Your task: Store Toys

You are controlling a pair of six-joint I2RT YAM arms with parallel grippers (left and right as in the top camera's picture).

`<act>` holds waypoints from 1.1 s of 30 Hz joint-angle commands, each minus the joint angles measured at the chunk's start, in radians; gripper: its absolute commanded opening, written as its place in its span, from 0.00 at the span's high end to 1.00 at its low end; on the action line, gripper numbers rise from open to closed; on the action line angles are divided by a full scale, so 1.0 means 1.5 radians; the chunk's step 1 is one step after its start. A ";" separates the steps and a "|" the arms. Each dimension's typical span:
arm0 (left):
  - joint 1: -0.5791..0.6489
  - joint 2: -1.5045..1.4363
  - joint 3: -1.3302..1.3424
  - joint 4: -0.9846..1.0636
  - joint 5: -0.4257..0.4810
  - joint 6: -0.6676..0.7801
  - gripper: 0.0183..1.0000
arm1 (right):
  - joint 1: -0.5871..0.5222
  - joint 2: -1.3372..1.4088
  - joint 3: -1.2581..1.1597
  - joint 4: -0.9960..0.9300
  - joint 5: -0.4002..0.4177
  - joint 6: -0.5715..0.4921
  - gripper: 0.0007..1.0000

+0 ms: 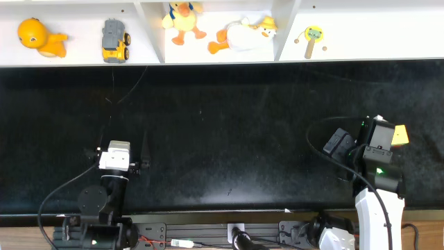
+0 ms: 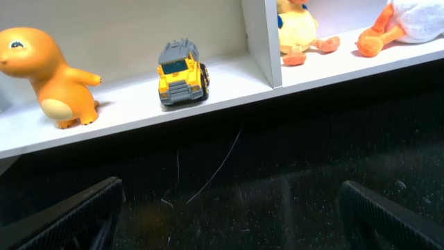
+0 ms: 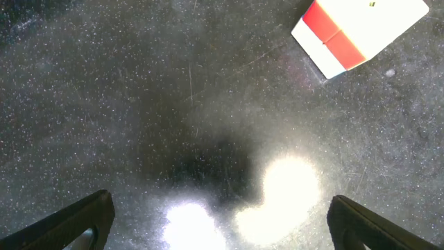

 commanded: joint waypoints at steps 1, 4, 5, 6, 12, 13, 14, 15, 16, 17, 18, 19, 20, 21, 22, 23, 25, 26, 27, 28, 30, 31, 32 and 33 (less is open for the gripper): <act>-0.002 -0.008 -0.004 0.001 -0.006 0.010 0.00 | -0.002 -0.001 -0.003 0.053 -0.017 0.010 0.00; -0.002 -0.008 -0.004 0.001 -0.006 0.010 0.00 | -0.002 -0.001 -0.003 0.089 -0.001 -0.015 0.00; -0.002 -0.008 -0.004 0.001 -0.006 0.010 0.00 | -0.002 -0.001 -0.003 0.095 0.009 -0.059 0.00; -0.002 -0.008 -0.004 0.001 -0.006 0.010 0.00 | -0.002 -0.001 -0.003 0.097 0.017 -0.096 0.00; -0.002 -0.008 -0.004 0.001 -0.006 0.010 0.00 | -0.019 0.007 0.008 0.054 0.050 -0.202 0.00; -0.002 -0.008 -0.004 0.001 -0.006 0.010 0.00 | -0.031 0.013 0.013 0.045 0.045 -0.223 0.00; -0.002 -0.008 -0.004 0.001 -0.006 0.010 0.00 | -0.044 0.020 0.018 0.039 0.042 -0.248 0.00; -0.002 -0.008 -0.004 0.001 -0.006 0.010 0.00 | -0.059 0.029 0.024 0.037 0.042 -0.278 0.00; -0.002 -0.008 -0.004 0.001 -0.006 0.010 0.00 | -0.078 0.039 0.031 0.037 0.041 -0.311 0.00; -0.002 -0.008 -0.004 0.001 -0.006 0.010 0.00 | -0.095 0.049 0.040 0.037 0.035 -0.340 0.00; -0.002 -0.008 -0.004 0.001 -0.006 0.010 0.00 | -0.112 0.057 0.049 0.037 0.023 -0.371 0.00; -0.002 -0.008 -0.004 0.001 -0.006 0.010 0.00 | -0.129 0.067 0.061 0.037 0.006 -0.396 0.00; -0.002 -0.008 -0.004 0.001 -0.006 0.010 0.00 | -0.146 0.076 0.074 0.037 -0.010 -0.414 0.00; -0.002 -0.008 -0.004 0.001 -0.006 0.010 0.00 | -0.164 0.085 0.088 0.036 -0.024 -0.429 0.00; -0.002 -0.008 -0.004 0.001 -0.006 0.010 0.00 | -0.182 0.094 0.102 0.034 -0.038 -0.448 0.00; -0.002 -0.008 -0.004 0.001 -0.006 0.010 0.00 | -0.203 0.104 0.120 0.030 -0.056 -0.472 0.00; -0.002 -0.008 -0.004 0.001 -0.006 0.010 0.00 | -0.239 0.120 0.148 0.015 -0.093 -0.513 0.00; -0.002 -0.008 -0.004 0.001 -0.006 0.010 0.00 | -0.255 0.127 0.161 0.005 -0.113 -0.536 0.00; -0.002 -0.008 -0.004 0.001 -0.006 0.010 0.00 | -0.269 0.134 0.170 -0.005 -0.135 -0.545 0.00; -0.002 -0.008 -0.004 0.001 -0.006 0.010 0.00 | -0.283 0.139 0.176 -0.012 -0.154 -0.546 0.00; -0.002 -0.008 -0.004 0.001 -0.006 0.010 0.00 | -0.307 0.155 0.179 -0.007 -0.164 -0.543 0.00; -0.002 -0.008 -0.004 0.001 -0.006 0.010 0.00 | -0.315 0.165 0.179 0.001 -0.163 -0.541 0.00; -0.002 -0.008 -0.004 0.001 -0.006 0.010 0.00 | -0.321 0.175 0.180 0.009 -0.162 -0.542 0.01; -0.002 -0.008 -0.004 0.001 -0.006 0.010 0.00 | -0.325 0.185 0.179 0.015 -0.156 -0.542 0.00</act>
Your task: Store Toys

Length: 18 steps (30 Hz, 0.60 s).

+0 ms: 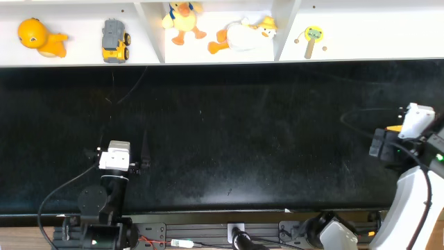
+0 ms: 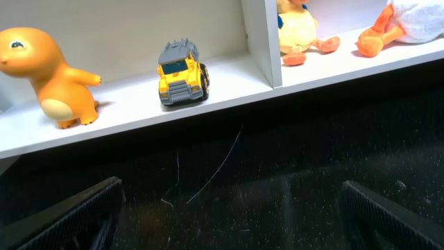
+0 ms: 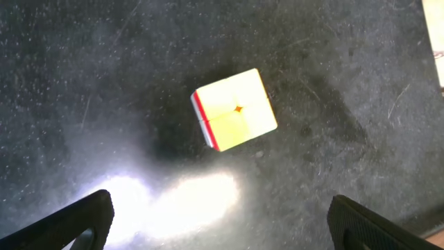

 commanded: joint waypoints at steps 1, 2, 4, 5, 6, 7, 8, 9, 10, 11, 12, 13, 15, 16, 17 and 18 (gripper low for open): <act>-0.002 -0.008 -0.004 0.001 -0.006 0.010 0.00 | -0.025 0.041 0.013 0.018 -0.026 -0.030 0.00; -0.002 -0.008 -0.004 0.001 -0.006 0.010 0.00 | -0.026 0.050 0.014 0.019 -0.018 -0.033 0.00; -0.002 -0.008 -0.004 0.001 -0.006 0.010 0.00 | -0.031 0.064 0.014 0.017 -0.011 -0.074 0.00; -0.002 -0.008 -0.004 0.001 -0.006 0.010 0.00 | -0.036 0.070 0.014 0.019 -0.012 -0.110 0.00; -0.002 -0.008 -0.004 0.001 -0.006 0.010 0.00 | -0.041 0.075 0.014 0.020 -0.021 -0.154 0.00; -0.002 -0.008 -0.004 0.001 -0.006 0.010 0.00 | -0.049 0.079 0.014 0.020 -0.036 -0.210 0.01; -0.002 -0.008 -0.004 0.001 -0.006 0.010 0.00 | -0.057 0.081 0.014 0.023 -0.049 -0.246 0.00; -0.002 -0.008 -0.004 0.001 -0.006 0.010 0.00 | -0.064 0.082 0.014 0.026 -0.062 -0.262 0.00; -0.002 -0.008 -0.004 0.001 -0.006 0.010 0.00 | -0.072 0.082 0.014 0.033 -0.076 -0.275 0.00; -0.002 -0.008 -0.004 0.001 -0.006 0.010 0.00 | -0.082 0.082 0.014 0.042 -0.089 -0.284 0.01; -0.002 -0.008 -0.004 0.001 -0.006 0.010 0.00 | -0.091 0.082 0.014 0.047 -0.100 -0.297 0.00; -0.002 -0.008 -0.004 0.001 -0.006 0.010 0.00 | -0.100 0.083 0.014 0.053 -0.108 -0.309 0.00; -0.002 -0.008 -0.004 0.001 -0.006 0.010 0.00 | -0.119 0.089 0.014 0.065 -0.114 -0.331 0.00; -0.002 -0.008 -0.004 0.001 -0.006 0.010 0.00 | -0.128 0.093 0.014 0.074 -0.114 -0.334 0.00; -0.002 -0.008 -0.004 0.001 -0.006 0.010 0.00 | -0.138 0.099 0.014 0.084 -0.116 -0.334 0.00; -0.002 -0.008 -0.004 0.001 -0.006 0.010 0.00 | -0.143 0.104 0.014 0.090 -0.119 -0.333 0.00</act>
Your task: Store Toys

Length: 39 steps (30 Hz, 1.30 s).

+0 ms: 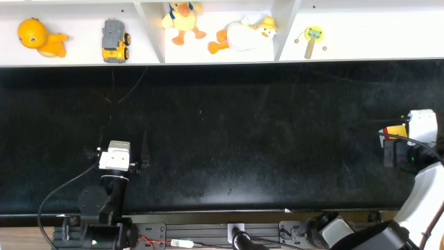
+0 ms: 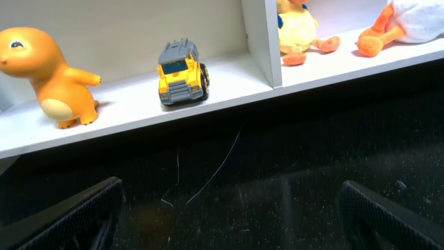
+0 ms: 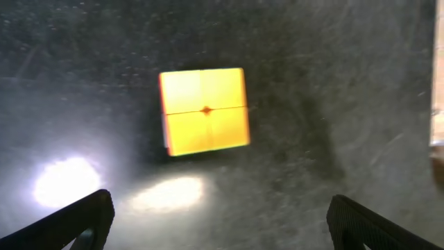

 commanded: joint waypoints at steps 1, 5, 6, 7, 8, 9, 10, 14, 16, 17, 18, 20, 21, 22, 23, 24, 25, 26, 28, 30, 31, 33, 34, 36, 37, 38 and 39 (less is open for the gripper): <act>-0.002 -0.008 -0.004 0.000 -0.005 0.010 0.00 | -0.033 0.024 0.014 0.021 -0.043 -0.048 0.00; -0.002 -0.008 -0.004 0.000 -0.005 0.010 0.00 | -0.037 0.055 0.014 0.020 -0.064 0.002 0.00; -0.002 -0.008 -0.004 0.000 -0.005 0.010 0.00 | -0.037 0.064 0.014 0.019 -0.075 0.011 0.00; -0.002 -0.008 -0.004 0.000 -0.005 0.010 0.00 | -0.037 0.072 0.014 0.017 -0.089 0.013 0.00; -0.002 -0.008 -0.004 0.000 -0.005 0.010 0.00 | -0.037 0.079 0.014 0.017 -0.099 0.013 0.00; -0.002 -0.008 -0.004 0.000 -0.005 0.010 0.00 | -0.037 0.086 0.014 0.018 -0.104 0.013 0.00; -0.002 -0.008 -0.004 0.000 -0.005 0.010 0.00 | -0.037 0.091 0.014 0.020 -0.105 0.013 0.01; -0.002 -0.008 -0.004 0.000 -0.005 0.010 0.00 | -0.037 0.112 0.014 0.041 -0.105 0.012 0.00; -0.002 -0.008 -0.004 0.000 -0.005 0.010 0.00 | -0.037 0.123 0.014 0.051 -0.105 0.013 0.00; -0.002 -0.008 -0.004 0.000 -0.005 0.010 0.00 | -0.036 0.129 0.014 0.056 -0.105 0.013 0.00; -0.002 -0.008 -0.004 0.000 -0.005 0.010 0.00 | -0.035 0.135 0.014 0.061 -0.105 0.016 0.00; -0.002 -0.008 -0.004 0.000 -0.005 0.010 0.00 | -0.032 0.146 0.014 0.072 -0.105 0.027 0.00; -0.002 -0.008 -0.004 0.000 -0.005 0.010 0.00 | -0.030 0.151 0.014 0.076 -0.105 0.028 0.00; -0.002 -0.008 -0.004 0.000 -0.005 0.010 0.00 | -0.029 0.156 0.014 0.080 -0.107 0.031 0.00; -0.002 -0.008 -0.004 0.000 -0.005 0.010 0.00 | -0.028 0.160 0.014 0.087 -0.107 0.037 0.01; -0.002 -0.008 -0.004 0.000 -0.005 0.010 0.00 | -0.028 0.165 0.014 0.096 -0.107 0.047 0.02; -0.002 -0.008 -0.004 0.000 -0.005 0.010 0.00 | -0.028 0.168 0.014 0.105 -0.108 0.056 0.04; -0.002 -0.008 -0.004 0.000 -0.005 0.010 0.00 | -0.028 0.172 0.014 0.112 -0.108 0.063 0.04; -0.002 -0.008 -0.004 0.000 -0.005 0.010 0.00 | -0.025 0.177 0.014 0.116 -0.108 0.068 0.04; -0.002 -0.008 -0.004 0.000 -0.005 0.010 0.00 | -0.020 0.182 0.014 0.113 -0.108 0.068 0.05; -0.002 -0.008 -0.004 0.000 -0.005 0.010 0.00 | -0.017 0.186 0.013 0.112 -0.108 0.074 0.07; -0.002 -0.008 -0.004 0.000 -0.005 0.010 0.00 | -0.012 0.192 0.013 0.112 -0.108 0.089 0.09; -0.002 -0.008 -0.004 0.000 -0.005 0.010 0.00 | -0.008 0.194 0.013 0.113 -0.108 0.097 0.11; -0.002 -0.008 -0.004 0.000 -0.005 0.010 0.00 | -0.003 0.194 0.013 0.113 -0.108 0.109 0.16; -0.002 -0.008 -0.004 0.000 -0.005 0.010 0.00 | 0.000 0.194 0.013 0.115 -0.110 0.114 0.19; -0.002 -0.008 -0.004 0.000 -0.005 0.010 0.00 | 0.001 0.194 0.013 0.117 -0.112 0.119 0.24; -0.002 -0.008 -0.004 0.000 -0.005 0.010 0.00 | 0.002 0.194 0.013 0.118 -0.113 0.121 0.27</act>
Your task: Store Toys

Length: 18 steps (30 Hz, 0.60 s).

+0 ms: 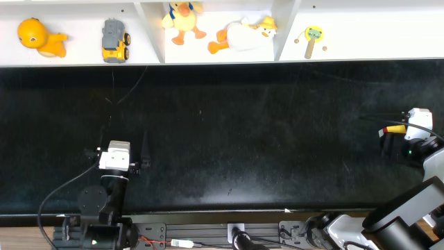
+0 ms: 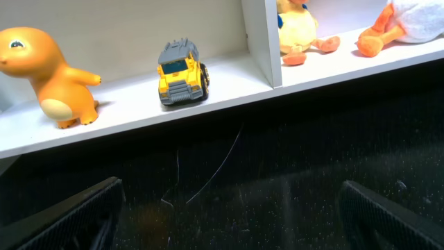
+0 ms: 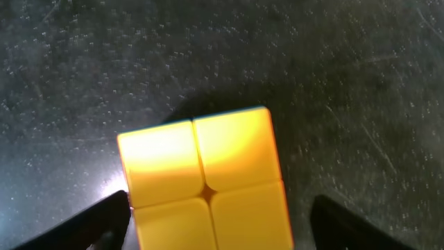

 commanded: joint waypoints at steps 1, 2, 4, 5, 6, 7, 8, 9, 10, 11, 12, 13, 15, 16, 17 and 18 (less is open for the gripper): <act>-0.002 -0.008 -0.004 0.000 -0.006 0.010 0.00 | 0.008 0.004 0.013 0.006 -0.020 0.031 0.31; -0.002 -0.008 -0.004 0.000 -0.006 0.010 0.00 | 0.009 0.004 0.013 0.006 -0.019 0.031 0.37; -0.002 -0.008 -0.004 0.000 -0.006 0.010 0.00 | 0.011 0.004 0.013 0.004 -0.019 0.031 0.48; -0.002 -0.008 -0.004 0.000 -0.006 0.010 0.00 | 0.011 0.004 0.013 0.003 -0.019 0.031 0.48; -0.002 -0.008 -0.004 0.000 -0.006 0.010 0.00 | 0.011 0.004 0.013 0.002 -0.019 0.034 0.48; -0.002 -0.008 -0.004 0.000 -0.006 0.010 0.01 | 0.011 0.003 0.013 0.003 -0.019 0.040 0.48; -0.002 -0.008 -0.004 0.000 -0.006 0.010 0.00 | 0.012 0.003 0.014 0.003 -0.019 0.044 0.49; -0.002 -0.008 -0.004 0.000 -0.006 0.010 0.00 | 0.012 0.003 0.014 0.003 -0.019 0.049 0.50; -0.002 -0.008 -0.004 0.000 -0.006 0.010 0.00 | 0.014 0.002 0.014 0.003 -0.019 0.052 0.50; -0.002 -0.008 -0.004 0.000 -0.006 0.010 0.00 | 0.017 0.000 0.014 0.003 -0.018 0.057 0.50; -0.002 -0.008 -0.004 0.000 -0.006 0.010 0.00 | 0.022 -0.003 0.014 0.003 -0.019 0.062 0.50; -0.002 -0.008 -0.004 0.000 -0.006 0.010 0.00 | 0.028 -0.008 0.014 0.003 -0.019 0.069 0.50; -0.002 -0.008 -0.004 0.000 -0.006 0.010 0.00 | 0.046 -0.022 0.016 0.003 -0.019 0.084 0.49; -0.002 -0.008 -0.004 0.000 -0.006 0.010 0.00 | 0.056 -0.029 0.018 0.003 -0.019 0.090 0.49; -0.002 -0.008 -0.004 0.000 -0.006 0.010 0.00 | 0.067 -0.035 0.021 0.003 -0.018 0.097 0.49; -0.002 -0.008 -0.004 0.000 -0.006 0.010 0.00 | 0.078 -0.041 0.025 0.003 -0.018 0.104 0.49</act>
